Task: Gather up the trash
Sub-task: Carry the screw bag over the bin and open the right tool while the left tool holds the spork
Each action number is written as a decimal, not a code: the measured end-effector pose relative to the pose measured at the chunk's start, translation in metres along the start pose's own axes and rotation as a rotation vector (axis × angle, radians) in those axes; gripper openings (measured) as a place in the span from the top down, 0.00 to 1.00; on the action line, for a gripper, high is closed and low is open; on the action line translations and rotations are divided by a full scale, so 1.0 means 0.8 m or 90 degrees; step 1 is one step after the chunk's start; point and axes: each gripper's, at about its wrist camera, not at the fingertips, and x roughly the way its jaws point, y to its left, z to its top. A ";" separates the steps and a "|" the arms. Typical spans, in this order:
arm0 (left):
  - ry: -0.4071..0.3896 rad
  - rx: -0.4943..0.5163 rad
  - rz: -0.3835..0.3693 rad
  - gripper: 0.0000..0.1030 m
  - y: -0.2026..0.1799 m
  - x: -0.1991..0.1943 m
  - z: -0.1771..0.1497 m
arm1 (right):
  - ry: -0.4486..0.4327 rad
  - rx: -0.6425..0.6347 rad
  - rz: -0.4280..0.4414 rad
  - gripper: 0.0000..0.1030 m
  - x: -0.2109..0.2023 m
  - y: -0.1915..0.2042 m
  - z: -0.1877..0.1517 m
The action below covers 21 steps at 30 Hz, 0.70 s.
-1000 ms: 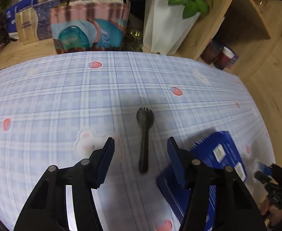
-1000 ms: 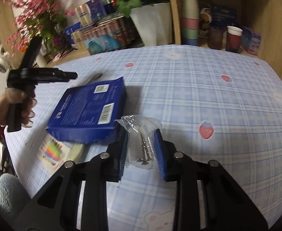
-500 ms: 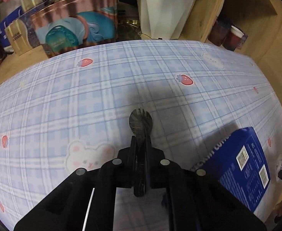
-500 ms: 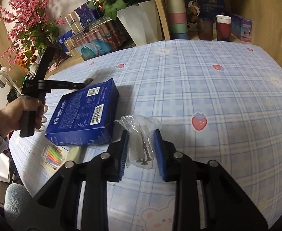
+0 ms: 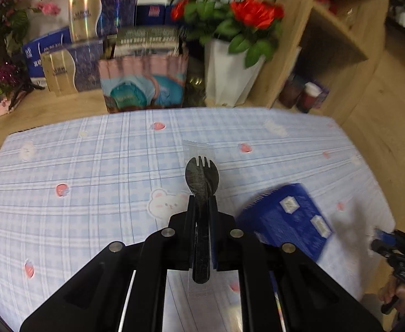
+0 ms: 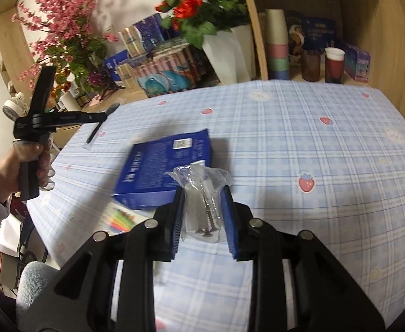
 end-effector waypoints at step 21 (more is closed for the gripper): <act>-0.129 -0.011 -0.054 0.91 -0.074 -0.237 -0.182 | 0.021 -0.051 0.026 0.71 -0.084 0.104 -0.090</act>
